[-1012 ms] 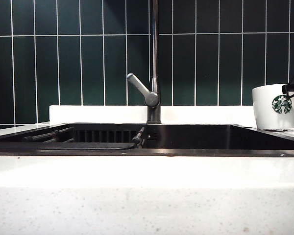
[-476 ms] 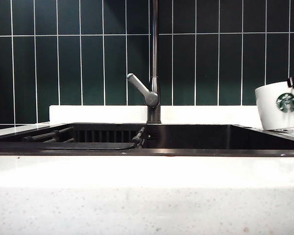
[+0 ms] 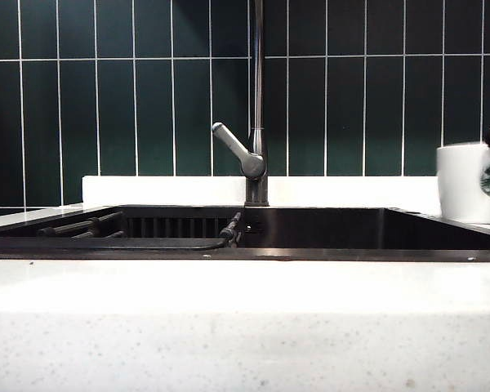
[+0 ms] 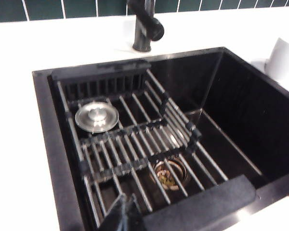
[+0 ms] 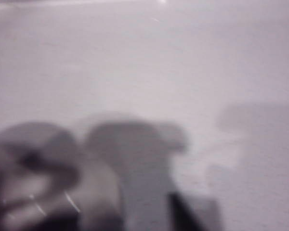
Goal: Pick up the mug next to the sink, go to the faucet to get some water, pour the water into the sink, and finally put the mug back to its place.
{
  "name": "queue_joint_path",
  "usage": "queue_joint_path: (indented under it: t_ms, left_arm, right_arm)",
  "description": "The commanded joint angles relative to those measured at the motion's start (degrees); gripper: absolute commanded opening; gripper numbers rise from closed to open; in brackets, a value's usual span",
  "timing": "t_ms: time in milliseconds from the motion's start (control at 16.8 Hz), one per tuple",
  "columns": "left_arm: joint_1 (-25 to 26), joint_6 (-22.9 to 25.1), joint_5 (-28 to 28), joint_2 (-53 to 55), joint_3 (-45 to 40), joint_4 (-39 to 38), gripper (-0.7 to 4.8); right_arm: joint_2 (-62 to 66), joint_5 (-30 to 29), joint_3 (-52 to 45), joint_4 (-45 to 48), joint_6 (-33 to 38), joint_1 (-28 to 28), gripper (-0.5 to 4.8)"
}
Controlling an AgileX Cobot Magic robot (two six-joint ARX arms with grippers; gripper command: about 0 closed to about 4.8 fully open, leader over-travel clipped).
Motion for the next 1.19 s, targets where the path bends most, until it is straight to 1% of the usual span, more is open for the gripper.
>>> queue_joint_path:
  t_ms: [60,119,179,298,357,417,476,536,595,714,833,952,1012,1131,1190]
  left_arm:
    - [0.0,-0.2,0.4,0.0,0.1,-0.4,-0.06]
    - [0.0,-0.8,0.4,0.0,0.1,-0.5,-0.06]
    - [0.0,-1.1,0.4,0.0,0.1,-0.5,-0.06]
    - [0.0,-1.3,0.7,0.0,0.1,-0.5,-0.06]
    - [0.0,-1.3,1.5,0.0,0.1,-0.5,-0.05]
    - [0.0,-1.7,2.5,0.0,0.1,-0.5,-0.05]
    - [0.0,-2.9,5.6,0.0,0.1,-0.5,-0.05]
    - [0.0,-4.0,8.1,0.0,0.1,-0.5,-0.06]
    - [0.0,-4.0,8.4,0.0,0.1,-0.5,-0.06]
    - [0.0,-4.0,6.5,0.0,0.1,-0.3,-0.06]
    - [0.0,-4.0,0.6,0.0,0.1,0.4,-0.06]
    - [0.0,-3.6,-3.9,0.1,0.1,2.5,-0.06]
    - [0.0,-3.4,-6.1,0.4,0.0,4.2,-0.06]
    - [0.0,-3.1,-6.7,1.8,0.0,7.6,-0.06]
    - [0.0,-2.7,-6.7,2.8,0.0,8.6,-0.06]
  right_arm:
    - [-0.3,0.6,0.3,0.5,0.3,0.0,3.52]
    - [-0.5,0.6,0.3,-0.3,0.3,0.0,2.99]
    - [-0.7,0.4,0.3,-1.6,0.3,0.1,2.80]
    - [-1.0,0.4,0.3,-3.9,0.3,0.1,2.77]
    - [-1.4,0.4,0.2,-5.5,0.3,0.0,2.68]
    - [-2.2,0.6,0.2,-7.0,0.3,0.0,2.20]
    - [-4.2,0.6,-0.2,-7.3,0.3,0.0,1.11]
    - [-6.6,0.4,-0.4,-7.5,0.3,0.1,0.89]
    - [-7.8,0.4,-0.4,-8.0,0.3,0.1,0.89]
    - [-13.7,0.2,-0.4,-11.2,0.3,0.2,0.84]
    - [-19.9,-0.1,-0.4,-14.6,0.4,0.2,0.84]
    - [-26.3,0.0,-0.4,-18.0,0.4,1.0,0.81]
    - [-29.5,-0.1,-0.4,-19.6,0.4,1.8,0.69]
    - [-35.2,0.0,-0.4,-22.3,0.7,3.8,0.52]
    - [-37.3,-0.1,-0.4,-23.3,0.8,4.8,0.52]
